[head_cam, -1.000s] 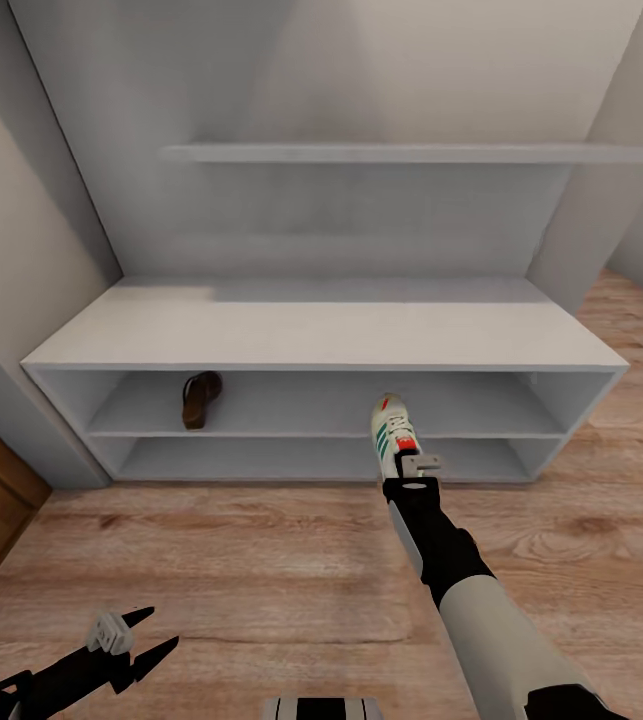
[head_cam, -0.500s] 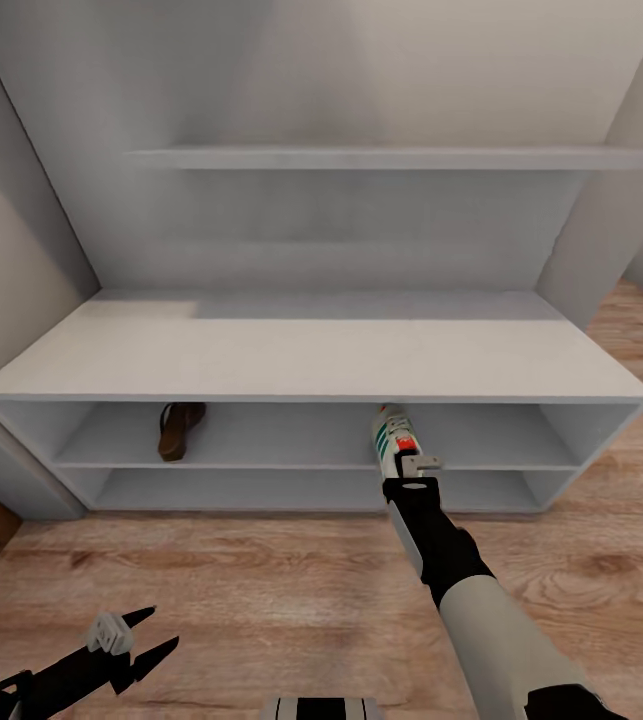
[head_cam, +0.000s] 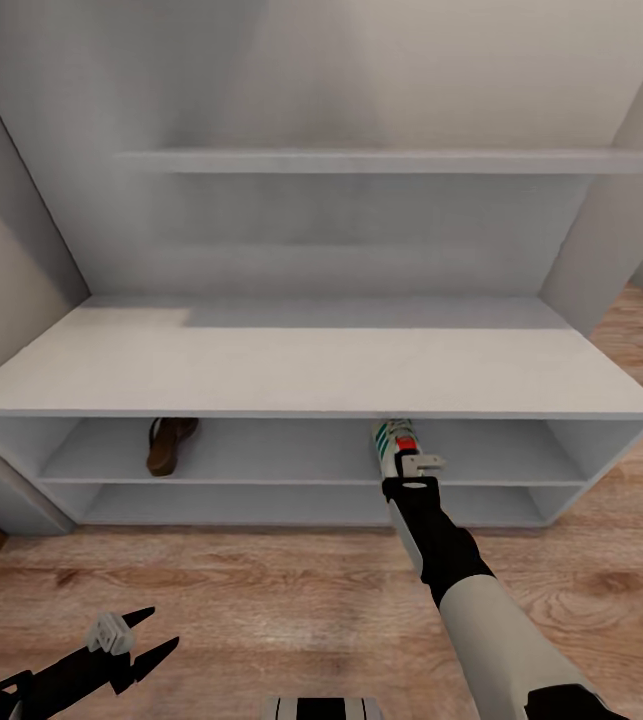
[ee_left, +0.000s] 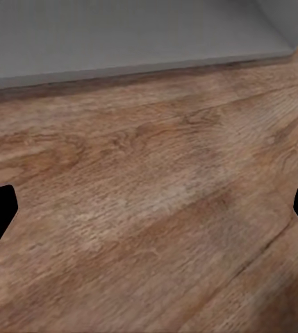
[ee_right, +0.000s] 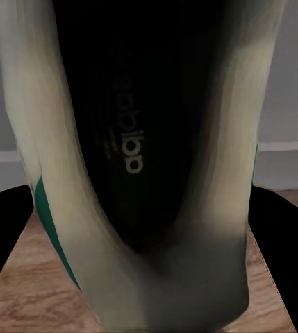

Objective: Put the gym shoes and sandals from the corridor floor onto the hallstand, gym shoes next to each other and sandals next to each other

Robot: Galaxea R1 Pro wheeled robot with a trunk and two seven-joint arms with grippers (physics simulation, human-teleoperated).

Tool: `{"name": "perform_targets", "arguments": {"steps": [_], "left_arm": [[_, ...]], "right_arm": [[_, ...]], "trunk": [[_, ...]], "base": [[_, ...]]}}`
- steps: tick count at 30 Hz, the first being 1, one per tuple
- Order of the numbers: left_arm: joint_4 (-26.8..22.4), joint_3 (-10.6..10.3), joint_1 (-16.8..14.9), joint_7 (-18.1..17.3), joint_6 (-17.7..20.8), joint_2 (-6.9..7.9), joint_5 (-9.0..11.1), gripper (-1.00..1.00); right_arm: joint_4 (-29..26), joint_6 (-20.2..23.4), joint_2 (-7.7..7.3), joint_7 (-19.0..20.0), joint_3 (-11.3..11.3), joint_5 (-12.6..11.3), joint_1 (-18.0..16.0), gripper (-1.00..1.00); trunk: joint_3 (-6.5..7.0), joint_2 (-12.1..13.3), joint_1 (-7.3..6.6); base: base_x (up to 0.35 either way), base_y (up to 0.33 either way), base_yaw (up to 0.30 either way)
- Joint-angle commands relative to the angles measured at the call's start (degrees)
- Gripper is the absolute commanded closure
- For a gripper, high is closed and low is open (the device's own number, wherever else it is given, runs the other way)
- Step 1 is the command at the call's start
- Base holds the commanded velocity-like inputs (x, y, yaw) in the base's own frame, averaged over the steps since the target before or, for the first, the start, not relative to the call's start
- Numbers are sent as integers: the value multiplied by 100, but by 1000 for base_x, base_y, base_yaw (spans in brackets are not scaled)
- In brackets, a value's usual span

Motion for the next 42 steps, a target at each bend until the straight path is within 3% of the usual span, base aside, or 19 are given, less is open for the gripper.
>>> {"name": "perform_targets", "arguments": {"steps": [1, 42], "left_arm": [[2, 13, -4, -16, -50, -2, -23, -100], [2, 13, -4, -14, -50, -3, -23, -100]], "right_arm": [[13, 53, 0, -9, 8, 91, 2, 100], [13, 62, 0, -9, 8, 91, 2, 100]], "trunk": [[-5, 0, 3], [-5, 0, 3]], "base": [[52, 0, 0], [86, 0, 0]]}}
